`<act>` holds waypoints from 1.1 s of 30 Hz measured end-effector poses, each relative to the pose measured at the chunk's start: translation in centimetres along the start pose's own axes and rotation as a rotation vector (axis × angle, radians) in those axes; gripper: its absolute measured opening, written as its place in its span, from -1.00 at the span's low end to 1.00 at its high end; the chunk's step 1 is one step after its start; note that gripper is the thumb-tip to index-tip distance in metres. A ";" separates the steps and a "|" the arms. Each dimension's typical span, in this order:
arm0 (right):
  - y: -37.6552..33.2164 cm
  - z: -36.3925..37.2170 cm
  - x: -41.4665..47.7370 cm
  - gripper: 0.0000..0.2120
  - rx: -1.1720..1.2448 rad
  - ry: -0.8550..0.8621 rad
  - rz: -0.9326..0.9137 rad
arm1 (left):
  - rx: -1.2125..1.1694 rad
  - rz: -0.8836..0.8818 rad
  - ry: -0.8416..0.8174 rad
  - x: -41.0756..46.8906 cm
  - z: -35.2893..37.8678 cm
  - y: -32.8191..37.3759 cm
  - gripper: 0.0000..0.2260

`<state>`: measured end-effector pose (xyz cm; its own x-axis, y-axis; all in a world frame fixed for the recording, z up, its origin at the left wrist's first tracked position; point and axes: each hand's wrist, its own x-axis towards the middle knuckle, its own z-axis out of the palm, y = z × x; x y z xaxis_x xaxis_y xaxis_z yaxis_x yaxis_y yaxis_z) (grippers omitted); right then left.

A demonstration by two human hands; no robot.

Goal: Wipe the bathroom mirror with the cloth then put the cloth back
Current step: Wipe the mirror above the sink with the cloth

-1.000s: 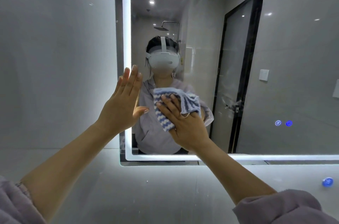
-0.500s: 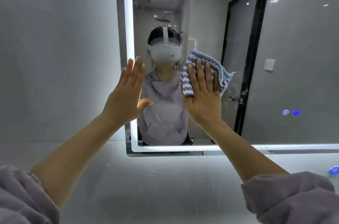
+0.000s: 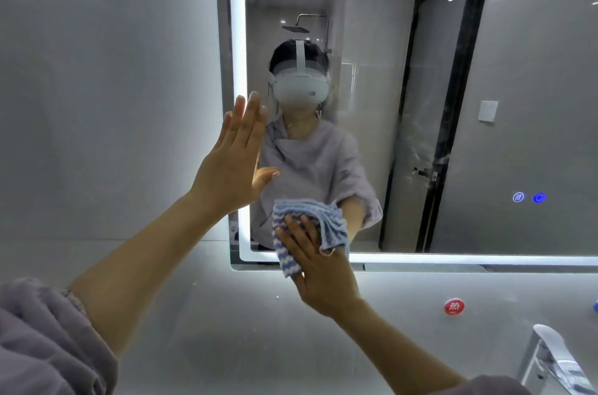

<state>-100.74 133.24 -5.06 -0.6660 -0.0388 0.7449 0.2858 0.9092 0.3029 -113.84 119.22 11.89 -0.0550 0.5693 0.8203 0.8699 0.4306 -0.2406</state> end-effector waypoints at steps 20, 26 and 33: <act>3.8 -3.9 3.9 -0.50 0.026 0.111 0.159 | -0.012 -0.002 0.026 0.1 -0.1 0.4 -0.18; 1.8 -2.8 3.6 -0.48 0.050 0.108 0.207 | 0.003 -0.001 0.019 0.1 0.0 0.3 -0.17; -1.8 0.0 1.6 -0.46 0.000 -0.017 -0.002 | 0.028 0.008 0.006 0.0 0.1 0.1 -0.17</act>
<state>-102.29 131.56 -4.37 -0.6785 -0.0334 0.7339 0.2842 0.9093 0.3041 -113.78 119.39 11.83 -0.0448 0.5684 0.8216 0.8559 0.4459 -0.2618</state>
